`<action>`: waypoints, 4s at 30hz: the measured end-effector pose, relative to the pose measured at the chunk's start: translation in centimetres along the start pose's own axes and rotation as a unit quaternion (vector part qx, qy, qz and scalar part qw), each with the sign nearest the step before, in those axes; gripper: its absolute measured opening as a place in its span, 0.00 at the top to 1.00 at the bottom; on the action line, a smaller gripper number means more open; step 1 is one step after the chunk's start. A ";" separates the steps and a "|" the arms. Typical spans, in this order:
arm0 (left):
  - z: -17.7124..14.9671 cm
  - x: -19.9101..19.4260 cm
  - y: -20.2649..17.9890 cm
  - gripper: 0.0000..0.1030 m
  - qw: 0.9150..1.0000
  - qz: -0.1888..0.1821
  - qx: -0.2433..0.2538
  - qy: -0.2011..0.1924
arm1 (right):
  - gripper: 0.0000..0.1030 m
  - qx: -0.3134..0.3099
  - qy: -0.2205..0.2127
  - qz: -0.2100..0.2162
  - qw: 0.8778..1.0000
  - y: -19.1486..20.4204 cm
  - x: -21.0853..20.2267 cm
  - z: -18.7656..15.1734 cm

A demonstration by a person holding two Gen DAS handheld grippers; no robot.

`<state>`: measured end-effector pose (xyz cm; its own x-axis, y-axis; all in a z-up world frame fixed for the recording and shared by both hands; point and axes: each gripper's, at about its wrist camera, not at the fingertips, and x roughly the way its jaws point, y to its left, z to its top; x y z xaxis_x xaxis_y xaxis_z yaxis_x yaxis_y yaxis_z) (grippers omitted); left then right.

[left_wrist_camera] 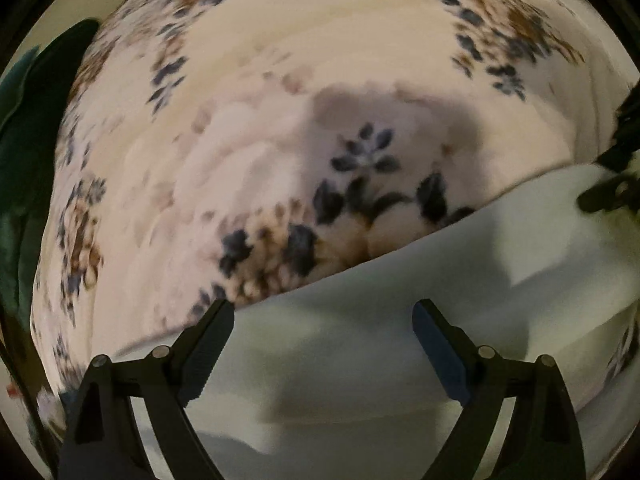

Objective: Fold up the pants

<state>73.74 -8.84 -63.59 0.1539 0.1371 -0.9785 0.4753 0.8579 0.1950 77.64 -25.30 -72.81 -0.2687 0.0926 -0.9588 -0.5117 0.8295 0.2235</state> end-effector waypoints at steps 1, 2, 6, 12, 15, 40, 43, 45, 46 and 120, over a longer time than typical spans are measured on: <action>0.2 0.0 0.0 0.11 1.000 -0.004 0.009 0.001 | 0.86 0.004 -0.014 0.009 1.000 0.0 -0.7 -0.7; 0.4 0.0 -0.1 0.11 1.000 -0.010 0.019 0.002 | 0.86 0.002 -0.031 0.011 0.999 0.4 -1.6 -1.6; 1.2 -0.1 -0.7 0.11 0.997 -0.030 0.071 0.004 | 0.87 -0.015 -0.098 0.004 0.995 2.2 -5.4 -5.2; 2.8 0.0 -2.2 0.12 0.986 -0.085 0.140 0.016 | 0.88 -0.038 -0.155 -0.014 0.987 3.4 -8.6 -7.9; 4.2 -0.2 -3.2 0.49 0.978 -0.140 0.153 0.023 | 0.88 -0.047 -0.158 -0.025 0.986 3.6 -8.9 -8.0; -15.6 -15.7 -7.4 0.94 0.957 -0.277 -0.084 -0.038 | 0.88 0.118 -0.211 0.063 0.968 9.1 -13.3 -22.1; -20.6 -14.6 -10.4 0.94 0.943 -0.306 -0.132 -0.005 | 0.88 0.155 -0.187 0.092 0.966 10.9 -11.0 -26.6; -22.7 -12.9 -11.8 0.93 0.938 -0.310 -0.156 0.014 | 0.88 0.181 -0.163 0.100 0.965 12.0 -8.2 -29.4; -23.7 -11.2 -12.7 0.93 0.936 -0.307 -0.170 0.027 | 0.88 0.192 -0.154 0.101 0.964 12.5 -6.8 -30.3; -29.0 -9.1 1.8 0.13 0.858 -0.081 -0.506 -0.030 | 0.43 0.729 -0.242 0.117 0.629 -1.2 0.9 -50.4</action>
<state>48.10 5.77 -56.29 0.2156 -0.0245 -0.9762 -0.4964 0.8581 -0.1312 36.91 -53.99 -65.06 0.2631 0.1712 -0.9495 0.8838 0.3518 0.3083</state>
